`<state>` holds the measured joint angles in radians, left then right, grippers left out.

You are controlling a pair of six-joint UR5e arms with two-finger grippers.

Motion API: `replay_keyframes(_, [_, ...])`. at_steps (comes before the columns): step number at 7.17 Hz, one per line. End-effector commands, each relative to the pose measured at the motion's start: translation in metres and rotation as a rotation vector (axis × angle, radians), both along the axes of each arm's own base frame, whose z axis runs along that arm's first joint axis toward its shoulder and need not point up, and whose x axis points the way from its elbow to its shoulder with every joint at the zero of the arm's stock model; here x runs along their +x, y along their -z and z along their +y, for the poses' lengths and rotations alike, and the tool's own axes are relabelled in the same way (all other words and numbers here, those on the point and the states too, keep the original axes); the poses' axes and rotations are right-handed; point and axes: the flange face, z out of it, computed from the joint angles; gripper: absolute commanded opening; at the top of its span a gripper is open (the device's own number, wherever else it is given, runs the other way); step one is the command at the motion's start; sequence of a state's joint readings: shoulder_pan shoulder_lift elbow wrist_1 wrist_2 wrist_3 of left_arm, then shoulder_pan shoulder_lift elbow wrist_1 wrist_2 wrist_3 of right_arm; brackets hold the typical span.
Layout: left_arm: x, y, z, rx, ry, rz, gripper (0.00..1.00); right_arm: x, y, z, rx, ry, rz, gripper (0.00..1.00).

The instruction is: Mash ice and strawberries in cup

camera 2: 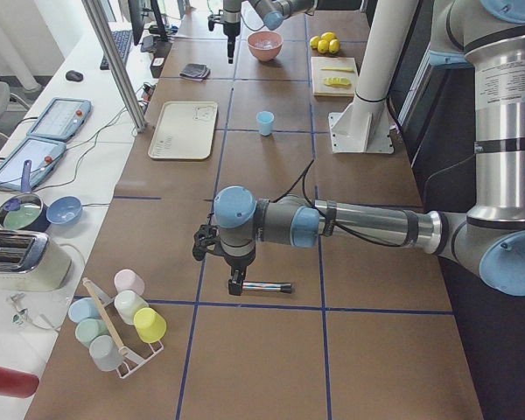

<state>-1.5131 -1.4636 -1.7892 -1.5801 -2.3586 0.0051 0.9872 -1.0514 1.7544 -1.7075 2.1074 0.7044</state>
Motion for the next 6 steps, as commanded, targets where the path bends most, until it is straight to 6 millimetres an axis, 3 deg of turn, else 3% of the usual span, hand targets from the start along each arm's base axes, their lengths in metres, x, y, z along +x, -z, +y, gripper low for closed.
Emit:
replay_keyframes(1, [0.002, 0.024, -0.021, 0.063, 0.000, 0.004, 1.00, 0.149, -0.116, 0.000, 0.074, 0.147, 0.013, 0.99])
replay_keyframes(2, [0.004, 0.033, -0.033, 0.087, -0.002, 0.008, 1.00, 0.207, -0.172, 0.018, 0.102, 0.207, 0.024, 0.99])
replay_keyframes(3, [0.005, 0.054, -0.050, 0.128, -0.004, 0.016, 1.00, 0.249, -0.216, 0.039, 0.126, 0.254, 0.046, 0.99])
replay_keyframes(4, [0.006, 0.058, -0.052, 0.148, -0.013, 0.017, 1.00, 0.298, -0.251, 0.065, 0.108, 0.232, 0.028, 0.99])
replay_keyframes(6, [0.010, 0.063, -0.054, 0.195, -0.022, 0.022, 1.00, 0.361, -0.312, 0.127, 0.046, 0.176, 0.015, 0.99])
